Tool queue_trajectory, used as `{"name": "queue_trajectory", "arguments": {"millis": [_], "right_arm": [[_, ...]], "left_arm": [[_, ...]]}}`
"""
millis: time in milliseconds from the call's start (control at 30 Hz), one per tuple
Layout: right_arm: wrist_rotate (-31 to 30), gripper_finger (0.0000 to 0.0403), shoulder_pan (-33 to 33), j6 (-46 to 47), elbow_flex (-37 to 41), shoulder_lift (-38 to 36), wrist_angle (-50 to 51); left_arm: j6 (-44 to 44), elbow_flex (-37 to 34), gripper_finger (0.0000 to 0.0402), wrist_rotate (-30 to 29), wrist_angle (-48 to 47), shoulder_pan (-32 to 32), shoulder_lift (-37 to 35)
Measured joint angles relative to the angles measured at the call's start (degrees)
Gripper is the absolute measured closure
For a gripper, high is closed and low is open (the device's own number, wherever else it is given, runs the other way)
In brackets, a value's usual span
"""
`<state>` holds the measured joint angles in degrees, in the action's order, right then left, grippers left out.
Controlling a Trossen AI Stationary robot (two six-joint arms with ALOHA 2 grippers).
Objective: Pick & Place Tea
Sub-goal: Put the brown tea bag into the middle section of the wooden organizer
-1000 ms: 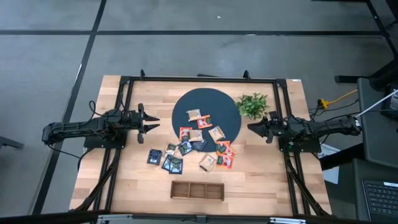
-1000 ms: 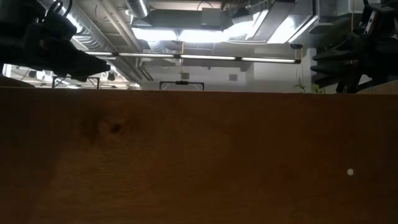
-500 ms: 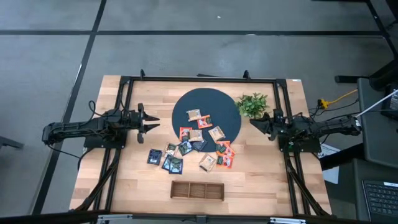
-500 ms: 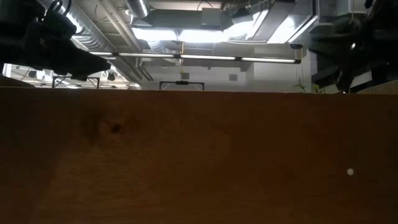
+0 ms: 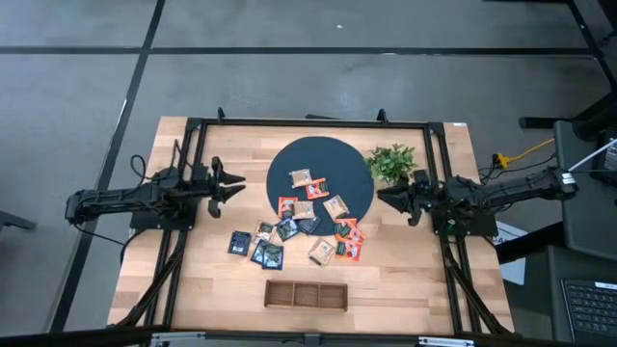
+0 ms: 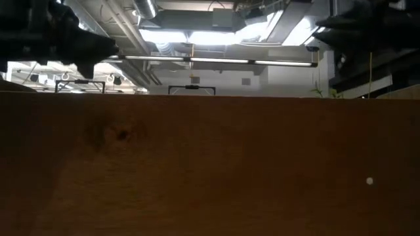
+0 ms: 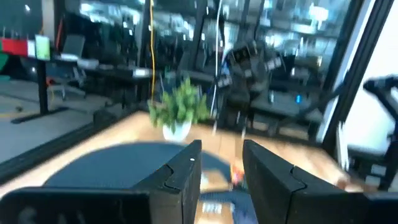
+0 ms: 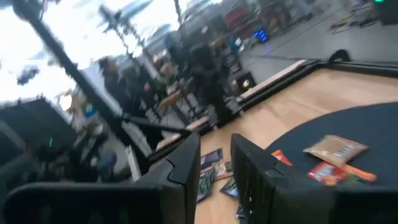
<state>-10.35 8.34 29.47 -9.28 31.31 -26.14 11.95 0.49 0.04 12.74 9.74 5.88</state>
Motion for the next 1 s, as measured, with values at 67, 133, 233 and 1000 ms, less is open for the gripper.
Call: {"name": "queue_trajectory", "arguments": {"millis": [67, 133, 233, 1000], "right_arm": [[2.4, 0.0311, 0.0, -3.8, -3.9, 4.7, 1.7], [4.2, 0.0311, 0.0, -8.2, -7.9, 9.1, 4.5], [4.9, 0.0311, 0.0, -15.7, -14.1, 14.8, 11.1], [1.1, 0.0311, 0.0, -28.5, -29.5, 39.4, 27.5]], "left_arm": [[1.4, 0.0, 0.0288, 0.1, 3.4, 0.0, 0.0], [1.8, 0.0, 0.0288, 1.2, 7.0, 0.0, 0.2], [1.9, 0.9, 0.0288, 2.1, 10.2, -0.9, 1.9], [-11.7, 28.0, 0.0288, -6.9, 3.0, -9.8, 59.7]]}}
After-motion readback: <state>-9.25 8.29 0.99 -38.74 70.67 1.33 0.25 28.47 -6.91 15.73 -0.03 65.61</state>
